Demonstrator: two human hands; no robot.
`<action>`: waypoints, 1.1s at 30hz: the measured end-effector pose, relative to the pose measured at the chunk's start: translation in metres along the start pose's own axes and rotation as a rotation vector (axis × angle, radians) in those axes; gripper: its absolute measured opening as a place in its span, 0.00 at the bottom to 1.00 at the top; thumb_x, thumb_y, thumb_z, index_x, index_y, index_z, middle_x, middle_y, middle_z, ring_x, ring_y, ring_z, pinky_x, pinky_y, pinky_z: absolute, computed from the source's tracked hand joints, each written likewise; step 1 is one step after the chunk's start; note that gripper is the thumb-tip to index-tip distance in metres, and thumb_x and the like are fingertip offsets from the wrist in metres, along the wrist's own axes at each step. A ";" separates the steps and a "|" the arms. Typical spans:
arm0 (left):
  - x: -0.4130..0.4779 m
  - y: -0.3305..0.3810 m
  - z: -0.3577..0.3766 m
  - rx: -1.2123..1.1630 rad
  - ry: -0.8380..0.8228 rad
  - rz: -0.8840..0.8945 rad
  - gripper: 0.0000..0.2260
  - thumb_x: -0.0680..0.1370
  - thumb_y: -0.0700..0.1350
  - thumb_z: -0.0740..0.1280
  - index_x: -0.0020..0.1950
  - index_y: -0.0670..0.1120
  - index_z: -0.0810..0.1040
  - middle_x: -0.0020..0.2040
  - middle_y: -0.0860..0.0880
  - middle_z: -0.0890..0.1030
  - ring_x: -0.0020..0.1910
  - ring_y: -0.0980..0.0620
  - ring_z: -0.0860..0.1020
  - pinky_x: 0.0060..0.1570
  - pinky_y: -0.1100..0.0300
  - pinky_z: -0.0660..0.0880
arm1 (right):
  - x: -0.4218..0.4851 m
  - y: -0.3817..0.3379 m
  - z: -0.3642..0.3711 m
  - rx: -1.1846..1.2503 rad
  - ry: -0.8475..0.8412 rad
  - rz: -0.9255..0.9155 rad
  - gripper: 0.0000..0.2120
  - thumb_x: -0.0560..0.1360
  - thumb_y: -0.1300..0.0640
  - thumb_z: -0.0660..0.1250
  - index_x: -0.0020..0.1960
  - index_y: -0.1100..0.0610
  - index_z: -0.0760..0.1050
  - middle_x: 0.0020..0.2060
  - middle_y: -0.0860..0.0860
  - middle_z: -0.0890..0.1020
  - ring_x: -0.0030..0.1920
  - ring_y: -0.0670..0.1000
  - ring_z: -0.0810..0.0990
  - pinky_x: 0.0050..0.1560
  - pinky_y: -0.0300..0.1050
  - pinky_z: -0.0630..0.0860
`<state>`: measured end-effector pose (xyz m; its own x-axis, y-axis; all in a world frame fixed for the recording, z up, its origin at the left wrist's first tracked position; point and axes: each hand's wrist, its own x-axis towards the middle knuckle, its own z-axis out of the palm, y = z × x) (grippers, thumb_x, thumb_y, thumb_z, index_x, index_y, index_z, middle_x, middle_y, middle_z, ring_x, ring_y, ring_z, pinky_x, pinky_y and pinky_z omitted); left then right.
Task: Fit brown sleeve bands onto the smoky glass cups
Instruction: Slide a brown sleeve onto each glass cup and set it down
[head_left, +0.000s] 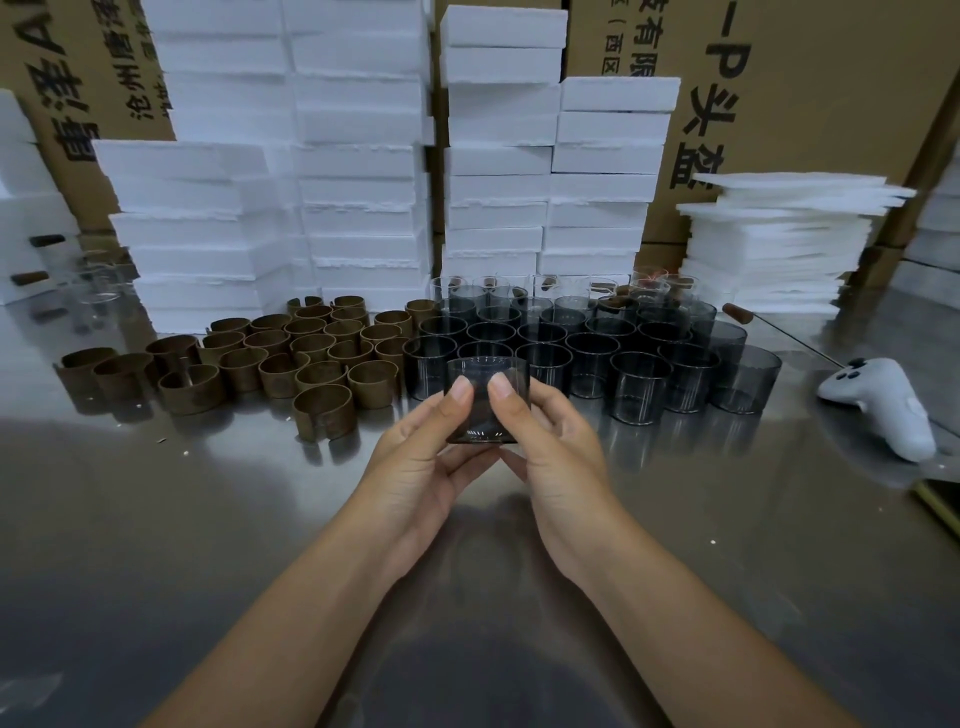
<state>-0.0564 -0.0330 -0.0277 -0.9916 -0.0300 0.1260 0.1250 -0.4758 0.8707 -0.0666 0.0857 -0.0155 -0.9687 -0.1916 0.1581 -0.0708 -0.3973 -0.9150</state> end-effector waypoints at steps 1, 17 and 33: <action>0.000 0.000 0.000 0.005 -0.003 0.002 0.22 0.69 0.55 0.73 0.57 0.43 0.82 0.55 0.41 0.83 0.54 0.47 0.82 0.56 0.56 0.78 | 0.000 0.000 -0.001 0.012 -0.003 0.004 0.25 0.63 0.47 0.71 0.56 0.57 0.77 0.42 0.46 0.86 0.44 0.40 0.84 0.39 0.28 0.75; 0.002 -0.001 0.000 0.123 -0.063 -0.065 0.27 0.65 0.70 0.67 0.55 0.54 0.83 0.55 0.52 0.83 0.49 0.59 0.81 0.49 0.60 0.74 | 0.003 0.000 -0.001 -0.093 -0.054 0.033 0.24 0.66 0.36 0.61 0.47 0.52 0.83 0.43 0.43 0.86 0.44 0.35 0.82 0.40 0.24 0.73; -0.002 -0.002 0.005 0.217 0.072 0.040 0.25 0.65 0.59 0.69 0.56 0.45 0.81 0.55 0.47 0.84 0.58 0.51 0.80 0.60 0.55 0.72 | 0.002 0.007 0.000 -0.105 0.076 -0.104 0.12 0.69 0.53 0.74 0.52 0.51 0.78 0.43 0.44 0.85 0.43 0.36 0.82 0.38 0.25 0.72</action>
<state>-0.0546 -0.0275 -0.0268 -0.9847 -0.1108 0.1347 0.1605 -0.2727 0.9486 -0.0694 0.0823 -0.0214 -0.9698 -0.0841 0.2288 -0.1921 -0.3143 -0.9297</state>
